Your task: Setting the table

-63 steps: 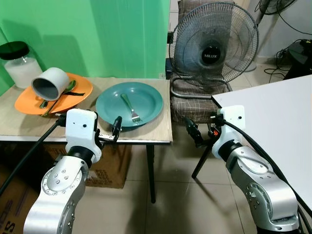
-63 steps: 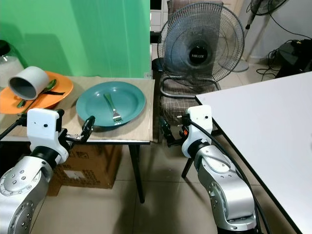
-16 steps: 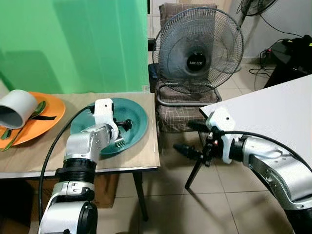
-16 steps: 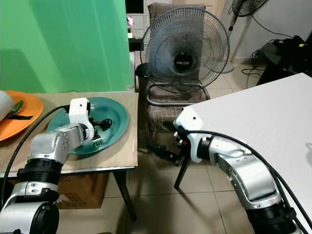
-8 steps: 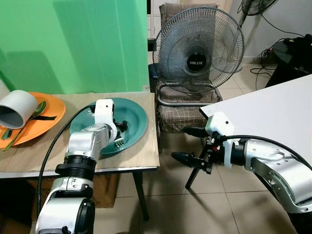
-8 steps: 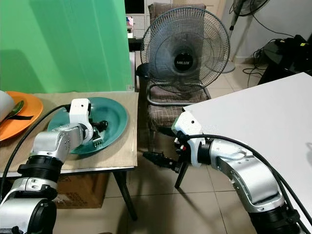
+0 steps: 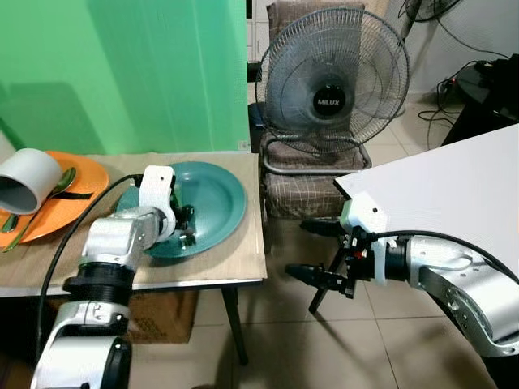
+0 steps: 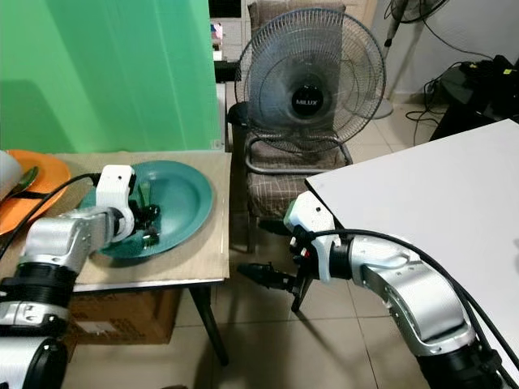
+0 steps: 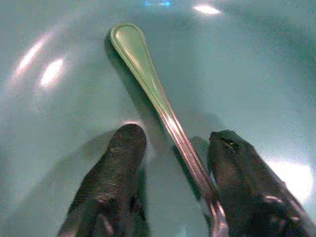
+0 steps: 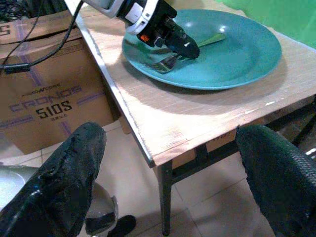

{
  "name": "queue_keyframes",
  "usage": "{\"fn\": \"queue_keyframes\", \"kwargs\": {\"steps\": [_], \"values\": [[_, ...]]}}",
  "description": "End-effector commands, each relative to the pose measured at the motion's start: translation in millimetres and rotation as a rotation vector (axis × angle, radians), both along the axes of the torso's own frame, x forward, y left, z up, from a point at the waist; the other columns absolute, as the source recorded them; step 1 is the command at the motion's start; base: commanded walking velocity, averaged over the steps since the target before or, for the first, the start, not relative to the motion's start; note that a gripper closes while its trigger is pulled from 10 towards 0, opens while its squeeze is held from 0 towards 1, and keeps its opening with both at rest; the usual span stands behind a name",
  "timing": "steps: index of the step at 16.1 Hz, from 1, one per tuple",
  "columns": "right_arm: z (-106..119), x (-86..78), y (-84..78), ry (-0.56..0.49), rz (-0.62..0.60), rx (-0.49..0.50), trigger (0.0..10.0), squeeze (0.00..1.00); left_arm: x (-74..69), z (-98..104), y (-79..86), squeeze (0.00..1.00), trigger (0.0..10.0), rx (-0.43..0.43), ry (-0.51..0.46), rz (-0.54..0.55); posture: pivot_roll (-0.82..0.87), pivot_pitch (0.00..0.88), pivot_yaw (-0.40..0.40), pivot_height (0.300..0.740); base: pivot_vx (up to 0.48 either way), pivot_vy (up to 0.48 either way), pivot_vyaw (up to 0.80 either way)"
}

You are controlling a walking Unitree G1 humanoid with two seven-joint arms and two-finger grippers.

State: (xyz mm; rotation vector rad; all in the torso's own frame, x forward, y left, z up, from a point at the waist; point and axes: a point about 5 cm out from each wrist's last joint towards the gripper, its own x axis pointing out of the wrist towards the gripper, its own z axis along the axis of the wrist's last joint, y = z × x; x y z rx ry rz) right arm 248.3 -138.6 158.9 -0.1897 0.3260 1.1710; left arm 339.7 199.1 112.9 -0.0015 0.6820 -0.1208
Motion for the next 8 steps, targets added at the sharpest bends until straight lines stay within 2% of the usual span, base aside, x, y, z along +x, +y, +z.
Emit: {"fn": "queue_keyframes", "kwargs": {"steps": [1, 8], "values": [[2.7, -2.3, 1.3, -0.007, 0.025, -0.001, 10.0, 0.0, -3.3, -3.8, 0.1, 0.0, 0.0, 0.001, 0.023, -0.015, 0.04, 0.0, 0.029, 0.74, 0.0, 0.0, 0.0], [3.2, -1.9, -0.1, -0.008, 0.033, -0.008, 10.0, 0.0, 2.1, 7.5, 7.9, 0.0, 0.0, 0.092, -0.016, -0.116, 0.04, 0.0, 0.029, 0.74, 0.0, 0.0, 0.0]]}}
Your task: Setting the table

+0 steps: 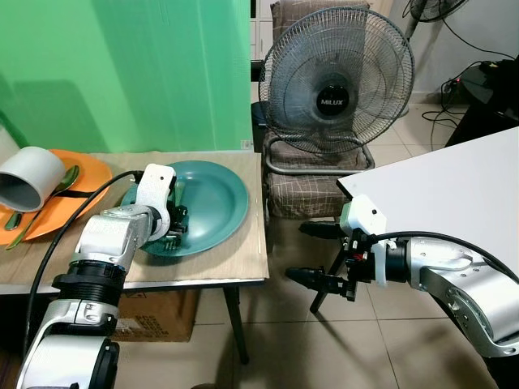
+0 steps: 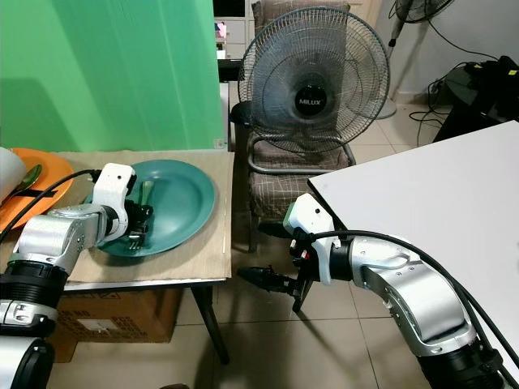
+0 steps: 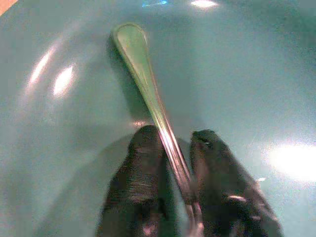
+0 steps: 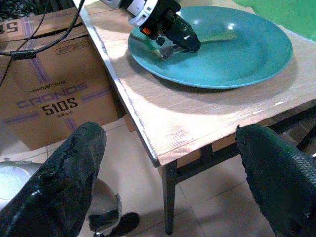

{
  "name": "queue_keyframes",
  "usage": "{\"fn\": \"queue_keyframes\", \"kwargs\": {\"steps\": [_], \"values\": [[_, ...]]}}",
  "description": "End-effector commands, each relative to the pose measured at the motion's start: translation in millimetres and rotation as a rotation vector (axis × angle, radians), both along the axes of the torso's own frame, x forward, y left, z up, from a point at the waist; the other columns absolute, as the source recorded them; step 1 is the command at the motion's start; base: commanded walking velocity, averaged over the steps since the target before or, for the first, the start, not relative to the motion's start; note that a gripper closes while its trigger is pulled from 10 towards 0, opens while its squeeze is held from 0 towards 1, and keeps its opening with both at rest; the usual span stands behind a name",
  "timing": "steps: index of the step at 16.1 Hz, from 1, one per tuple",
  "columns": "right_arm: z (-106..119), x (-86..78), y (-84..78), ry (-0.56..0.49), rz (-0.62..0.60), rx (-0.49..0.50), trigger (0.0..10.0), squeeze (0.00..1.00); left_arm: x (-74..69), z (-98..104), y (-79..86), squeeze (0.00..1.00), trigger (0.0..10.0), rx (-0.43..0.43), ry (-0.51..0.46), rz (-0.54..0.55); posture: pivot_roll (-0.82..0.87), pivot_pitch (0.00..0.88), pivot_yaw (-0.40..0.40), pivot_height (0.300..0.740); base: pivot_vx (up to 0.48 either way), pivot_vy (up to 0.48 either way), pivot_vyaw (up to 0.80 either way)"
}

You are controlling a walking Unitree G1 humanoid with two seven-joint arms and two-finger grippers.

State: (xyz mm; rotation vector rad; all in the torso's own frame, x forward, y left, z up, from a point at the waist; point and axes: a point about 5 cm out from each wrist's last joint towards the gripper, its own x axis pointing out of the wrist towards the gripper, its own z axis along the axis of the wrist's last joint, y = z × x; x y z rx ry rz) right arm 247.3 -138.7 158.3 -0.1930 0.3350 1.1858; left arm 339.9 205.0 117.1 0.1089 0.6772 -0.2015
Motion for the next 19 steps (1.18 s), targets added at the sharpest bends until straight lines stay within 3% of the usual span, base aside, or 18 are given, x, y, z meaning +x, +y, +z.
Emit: {"fn": "queue_keyframes", "kwargs": {"steps": [1, 12, 16, 19], "values": [[4.0, -0.9, -0.2, -0.016, 0.018, -0.002, 10.0, 0.0, 2.3, 4.1, 1.5, 0.0, 0.0, 0.018, -0.01, -0.016, 0.04, 0.0, 0.03, 0.74, 0.0, 0.0, 0.0], [6.1, -1.2, -0.1, -0.013, 0.031, 0.023, 10.0, 0.0, 7.4, 21.1, 13.1, 0.0, 0.0, 0.033, -0.082, -0.038, 0.05, 0.0, 0.028, 0.74, 0.0, 0.0, 0.0], [17.1, 5.4, -0.5, -0.049, -0.067, 0.129, 10.0, 0.0, 7.9, 56.6, 6.3, 0.0, 0.0, -0.02, -0.28, -0.025, 0.05, 0.0, 0.03, 0.74, 0.0, 0.0, 0.0], [19.1, 3.0, 9.1, -0.054, -0.133, 0.211, 10.0, 0.0, -8.3, 83.1, 0.3, 0.0, 0.0, -0.067, -0.423, -0.001, 0.05, 0.0, 0.026, 0.74, 0.0, 0.0, 0.0]]}}
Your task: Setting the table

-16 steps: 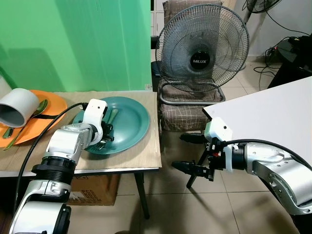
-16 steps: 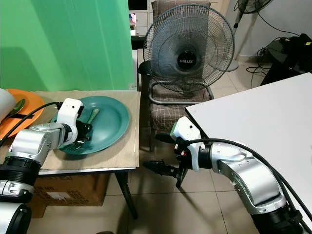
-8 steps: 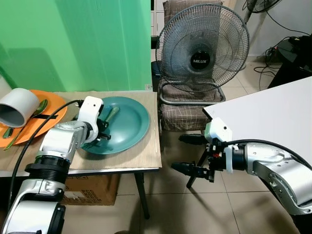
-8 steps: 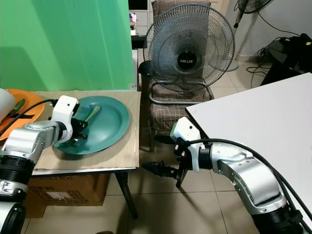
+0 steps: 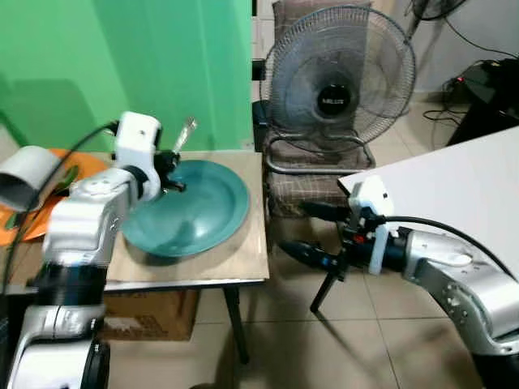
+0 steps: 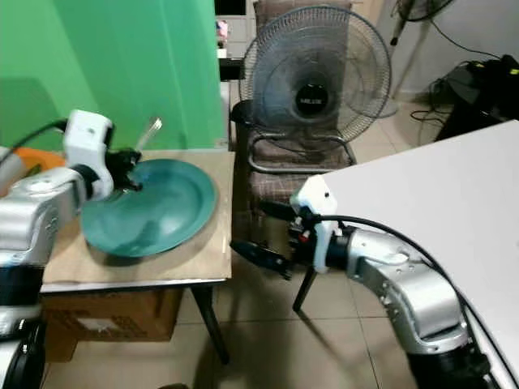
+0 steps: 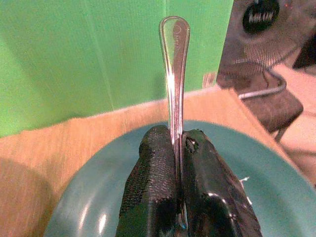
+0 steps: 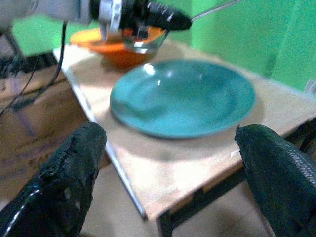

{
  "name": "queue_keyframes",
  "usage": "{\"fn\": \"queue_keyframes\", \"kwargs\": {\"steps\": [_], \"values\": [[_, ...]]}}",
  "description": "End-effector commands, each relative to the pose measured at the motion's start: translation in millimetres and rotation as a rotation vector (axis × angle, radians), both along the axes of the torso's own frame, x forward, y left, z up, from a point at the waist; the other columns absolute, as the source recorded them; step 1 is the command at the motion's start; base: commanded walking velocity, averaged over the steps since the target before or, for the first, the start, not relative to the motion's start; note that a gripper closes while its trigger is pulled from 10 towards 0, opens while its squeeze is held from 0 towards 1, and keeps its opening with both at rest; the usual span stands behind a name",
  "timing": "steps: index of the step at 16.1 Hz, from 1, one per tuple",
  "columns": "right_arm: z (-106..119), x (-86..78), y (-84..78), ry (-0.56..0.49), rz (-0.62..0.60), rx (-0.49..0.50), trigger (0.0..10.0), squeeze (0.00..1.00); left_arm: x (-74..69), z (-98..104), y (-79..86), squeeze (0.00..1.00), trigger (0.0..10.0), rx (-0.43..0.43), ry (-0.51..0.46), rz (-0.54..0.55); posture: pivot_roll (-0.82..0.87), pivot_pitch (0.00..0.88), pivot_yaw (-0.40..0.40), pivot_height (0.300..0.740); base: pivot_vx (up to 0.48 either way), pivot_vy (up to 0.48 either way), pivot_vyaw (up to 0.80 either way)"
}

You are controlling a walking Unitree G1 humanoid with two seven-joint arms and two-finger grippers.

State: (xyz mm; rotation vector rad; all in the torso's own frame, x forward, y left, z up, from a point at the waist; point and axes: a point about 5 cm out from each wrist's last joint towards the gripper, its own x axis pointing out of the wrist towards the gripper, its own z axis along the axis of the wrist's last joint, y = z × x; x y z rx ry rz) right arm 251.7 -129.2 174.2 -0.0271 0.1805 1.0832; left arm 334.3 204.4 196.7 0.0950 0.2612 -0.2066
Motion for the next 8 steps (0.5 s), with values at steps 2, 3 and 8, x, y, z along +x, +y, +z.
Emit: {"fn": "queue_keyframes", "kwargs": {"steps": [2, 3, 8], "values": [[1.4, -2.4, 3.8, -0.008, -0.072, 0.041, 10.0, 0.0, -17.4, 15.3, -1.8, 0.0, 0.0, -0.05, -0.117, 0.02, 0.06, 0.0, 0.018, 0.74, 0.0, 0.0, 0.0], [1.6, -1.3, 5.2, -0.008, -0.148, 0.076, 10.0, 0.0, -27.8, 20.3, -5.6, 0.0, 0.0, -0.097, -0.175, 0.006, 0.06, 0.0, 0.015, 0.74, 0.0, 0.0, 0.0], [2.8, -9.7, 5.5, 0.001, -0.484, 0.204, 10.0, 0.0, -79.9, 10.2, -28.6, 0.0, 0.0, -0.135, -0.278, -0.051, 0.04, 0.0, 0.004, 0.74, 0.0, 0.0, 0.0]]}}
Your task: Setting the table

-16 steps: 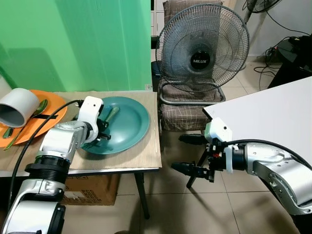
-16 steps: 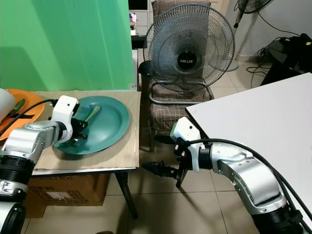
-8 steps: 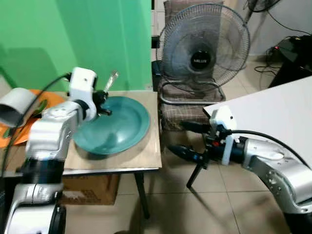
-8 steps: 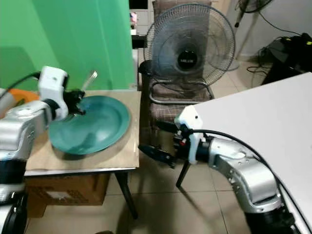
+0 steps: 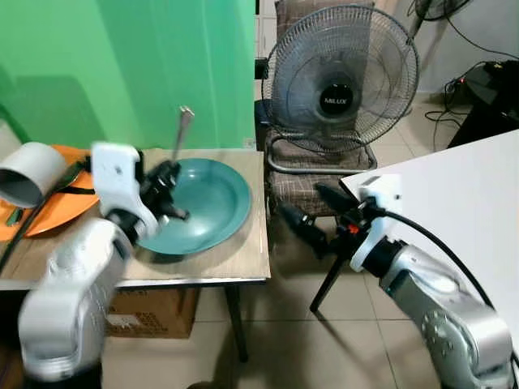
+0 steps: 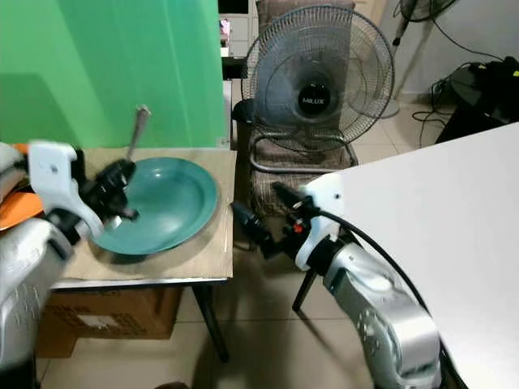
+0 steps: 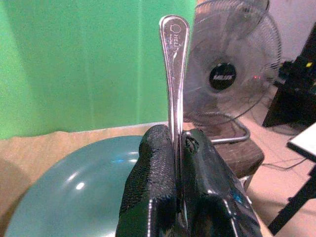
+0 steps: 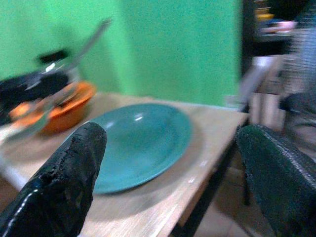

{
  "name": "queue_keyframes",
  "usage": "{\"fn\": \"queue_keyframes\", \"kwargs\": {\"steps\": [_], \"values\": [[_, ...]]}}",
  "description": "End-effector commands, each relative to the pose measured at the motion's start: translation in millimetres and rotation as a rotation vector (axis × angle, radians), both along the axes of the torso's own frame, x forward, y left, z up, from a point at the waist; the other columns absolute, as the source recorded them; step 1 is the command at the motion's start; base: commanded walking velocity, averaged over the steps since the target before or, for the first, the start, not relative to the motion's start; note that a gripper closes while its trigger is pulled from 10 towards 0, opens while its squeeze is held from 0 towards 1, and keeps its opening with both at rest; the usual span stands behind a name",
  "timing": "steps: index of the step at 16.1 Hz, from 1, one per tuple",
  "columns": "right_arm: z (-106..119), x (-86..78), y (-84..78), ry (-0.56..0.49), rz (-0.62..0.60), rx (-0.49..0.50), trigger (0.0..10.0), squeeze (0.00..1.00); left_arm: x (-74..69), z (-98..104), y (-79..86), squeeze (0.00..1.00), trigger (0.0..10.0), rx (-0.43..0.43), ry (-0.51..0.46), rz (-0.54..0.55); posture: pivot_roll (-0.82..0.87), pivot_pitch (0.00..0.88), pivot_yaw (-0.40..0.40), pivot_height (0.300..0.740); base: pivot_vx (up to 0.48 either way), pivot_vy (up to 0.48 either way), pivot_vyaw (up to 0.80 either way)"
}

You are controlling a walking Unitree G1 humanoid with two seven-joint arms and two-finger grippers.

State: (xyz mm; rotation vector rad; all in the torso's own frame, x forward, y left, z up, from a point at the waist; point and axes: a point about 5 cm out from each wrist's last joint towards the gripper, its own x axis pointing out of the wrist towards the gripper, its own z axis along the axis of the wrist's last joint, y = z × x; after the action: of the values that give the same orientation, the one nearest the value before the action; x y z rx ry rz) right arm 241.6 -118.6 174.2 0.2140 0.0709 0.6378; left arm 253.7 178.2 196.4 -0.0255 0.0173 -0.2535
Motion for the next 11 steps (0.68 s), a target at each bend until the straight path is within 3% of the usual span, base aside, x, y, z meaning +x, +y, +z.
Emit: {"fn": "queue_keyframes", "kwargs": {"steps": [1, 2, 3, 4, 5, 7, 9, 11], "values": [[2.4, -0.4, -5.7, 0.004, -0.053, -0.012, 10.0, 0.0, -2.7, 11.2, -4.3, 0.0, 0.0, 0.014, -0.064, -0.004, 0.04, 0.0, 0.004, 0.74, 0.0, 0.0, 0.0], [3.8, -2.2, -5.5, -0.003, -0.076, -0.018, 10.0, 0.0, -8.3, 14.1, -6.7, 0.0, 0.0, 0.02, -0.098, 0.007, 0.04, 0.0, 0.006, 0.74, 0.0, 0.0, -0.8], [5.9, -3.8, -7.1, -0.016, -0.129, -0.028, 10.0, 0.0, -16.2, 15.9, -8.8, 0.0, 10.0, 0.042, -0.131, 0.037, 0.04, 0.0, 0.006, 0.74, 0.0, 0.0, -0.8], [6.6, -4.6, -7.7, -0.021, -0.149, -0.034, 10.0, 0.0, -19.7, 16.0, -9.9, 0.0, 10.0, 0.05, -0.14, 0.046, 0.04, 0.0, 0.006, 0.74, 0.0, 0.0, -0.8], [9.1, -4.1, -10.4, -0.064, -0.21, -0.11, 10.0, 0.0, -26.6, 9.9, -20.6, 0.0, 10.0, 0.111, -0.138, 0.036, 0.04, 0.004, 0.008, 0.74, 0.0, 0.0, -0.8], [8.6, -2.5, -10.5, -0.066, -0.241, -0.14, 10.0, 0.0, -28.1, 5.0, -28.6, 0.0, 10.0, 0.129, -0.136, 0.03, 0.03, 0.005, 0.011, 0.74, 0.0, 0.0, -0.8], [4.2, -2.8, -12.5, -0.022, -0.272, -0.156, 10.0, 0.0, -27.1, 0.8, -29.9, 0.0, 10.0, 0.107, -0.114, 0.051, 0.02, 0.006, 0.014, 0.74, 0.0, 0.0, -0.8], [2.2, -3.4, -15.4, 0.006, -0.297, -0.155, 10.0, 0.0, -25.6, -5.1, -24.1, 0.0, 10.0, 0.158, -0.093, 0.084, 0.02, 0.005, 0.016, 0.74, 0.0, 0.0, -0.8]]}}
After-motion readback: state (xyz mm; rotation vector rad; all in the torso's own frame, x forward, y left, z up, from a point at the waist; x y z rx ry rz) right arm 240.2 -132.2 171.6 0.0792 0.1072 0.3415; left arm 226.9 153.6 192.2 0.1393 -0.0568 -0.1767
